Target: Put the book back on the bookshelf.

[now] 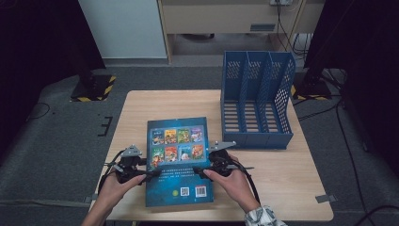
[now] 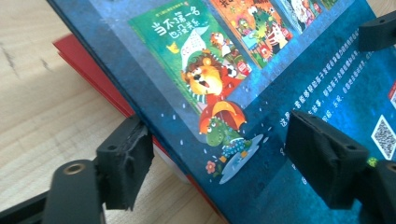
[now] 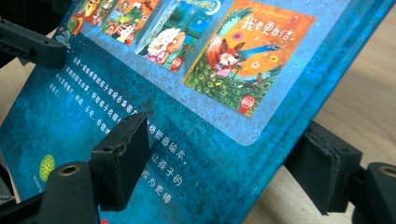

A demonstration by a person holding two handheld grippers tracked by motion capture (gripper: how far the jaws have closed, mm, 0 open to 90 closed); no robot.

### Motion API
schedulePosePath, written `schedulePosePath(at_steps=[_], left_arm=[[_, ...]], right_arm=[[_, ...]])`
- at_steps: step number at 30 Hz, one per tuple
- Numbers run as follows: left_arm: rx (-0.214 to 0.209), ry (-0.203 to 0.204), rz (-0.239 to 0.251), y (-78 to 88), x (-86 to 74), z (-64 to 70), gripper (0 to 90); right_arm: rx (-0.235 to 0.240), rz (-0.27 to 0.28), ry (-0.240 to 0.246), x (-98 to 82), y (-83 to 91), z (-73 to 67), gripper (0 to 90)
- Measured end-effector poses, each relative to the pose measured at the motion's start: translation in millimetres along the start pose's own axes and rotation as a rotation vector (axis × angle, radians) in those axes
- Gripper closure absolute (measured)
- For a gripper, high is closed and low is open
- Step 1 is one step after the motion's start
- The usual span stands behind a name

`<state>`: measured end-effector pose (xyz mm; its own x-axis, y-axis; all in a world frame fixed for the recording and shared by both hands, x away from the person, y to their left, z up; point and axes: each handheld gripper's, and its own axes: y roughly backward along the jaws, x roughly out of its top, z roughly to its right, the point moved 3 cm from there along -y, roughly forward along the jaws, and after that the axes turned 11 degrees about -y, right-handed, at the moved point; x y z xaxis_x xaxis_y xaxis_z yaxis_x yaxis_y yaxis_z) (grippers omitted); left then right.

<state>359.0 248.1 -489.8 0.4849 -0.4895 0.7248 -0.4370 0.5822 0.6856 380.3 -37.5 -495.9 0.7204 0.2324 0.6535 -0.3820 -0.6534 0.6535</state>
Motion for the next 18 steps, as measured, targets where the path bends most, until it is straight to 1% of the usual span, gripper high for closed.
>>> schedulePosePath(at_steps=[2, 6, 9, 18], left_arm=[[0.006, -0.004, -0.001, 1.9, 1.8, -0.6, 25.6], [0.009, 0.006, 0.002, 4.4, 4.9, -2.2, 28.3], [0.011, 0.011, 0.009, 6.2, 7.9, -3.6, 29.4], [0.022, 0.012, 0.028, 13.8, 17.1, -6.1, 34.2]], right_arm=[[-0.001, 0.003, -0.002, 2.3, 2.1, -0.4, 28.1], [-0.002, 0.006, -0.003, 8.3, 6.7, -0.2, 32.7], [0.0, 0.01, -0.012, 10.6, 8.7, -0.2, 34.0], [-0.003, 0.022, -0.007, 20.1, 15.5, -1.7, 38.2]])
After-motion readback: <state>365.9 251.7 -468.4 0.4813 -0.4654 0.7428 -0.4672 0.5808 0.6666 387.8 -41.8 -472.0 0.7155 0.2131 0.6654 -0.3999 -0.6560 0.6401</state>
